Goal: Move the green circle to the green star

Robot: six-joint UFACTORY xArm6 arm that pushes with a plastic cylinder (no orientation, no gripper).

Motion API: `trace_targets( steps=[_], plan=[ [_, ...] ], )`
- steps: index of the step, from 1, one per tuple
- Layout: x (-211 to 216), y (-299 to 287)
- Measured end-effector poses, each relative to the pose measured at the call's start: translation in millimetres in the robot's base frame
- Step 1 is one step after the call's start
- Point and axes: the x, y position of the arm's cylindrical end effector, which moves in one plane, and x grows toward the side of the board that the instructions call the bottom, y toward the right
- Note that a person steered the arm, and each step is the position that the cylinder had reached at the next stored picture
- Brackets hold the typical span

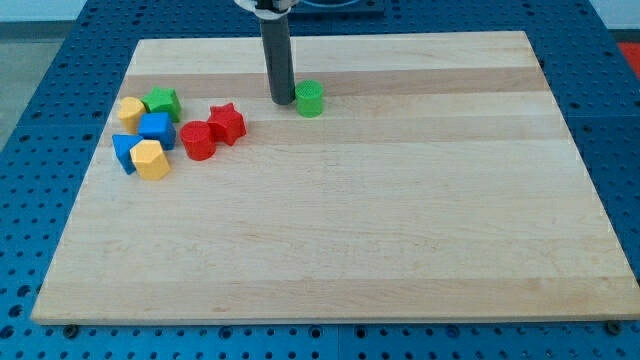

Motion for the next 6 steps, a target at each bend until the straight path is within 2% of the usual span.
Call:
trace_targets(
  steps=[1,2,3,4,6],
  plan=[
    [-37.6,25.5],
    [-26.9,84.2],
    [35.2,109.5],
    [50.2,109.2],
    [36.8,104.5]
  ],
)
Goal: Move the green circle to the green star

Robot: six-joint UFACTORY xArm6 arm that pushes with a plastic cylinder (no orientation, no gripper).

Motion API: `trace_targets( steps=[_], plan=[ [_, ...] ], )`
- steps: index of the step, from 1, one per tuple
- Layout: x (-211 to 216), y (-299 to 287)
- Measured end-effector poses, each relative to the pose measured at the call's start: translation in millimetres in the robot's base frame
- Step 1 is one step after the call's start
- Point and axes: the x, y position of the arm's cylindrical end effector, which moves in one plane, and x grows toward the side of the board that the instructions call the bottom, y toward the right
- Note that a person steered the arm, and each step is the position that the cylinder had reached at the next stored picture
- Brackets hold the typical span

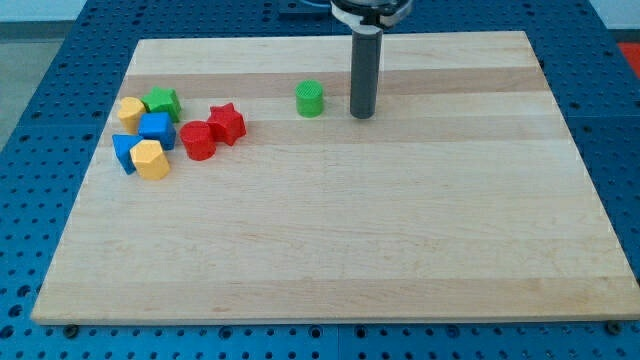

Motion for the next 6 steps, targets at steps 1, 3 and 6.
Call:
trace_targets(
  steps=[1,3,6],
  plan=[
    [-12.2,-10.7],
    [-16.3,-54.2],
    [-16.3,-130.3]
  ],
)
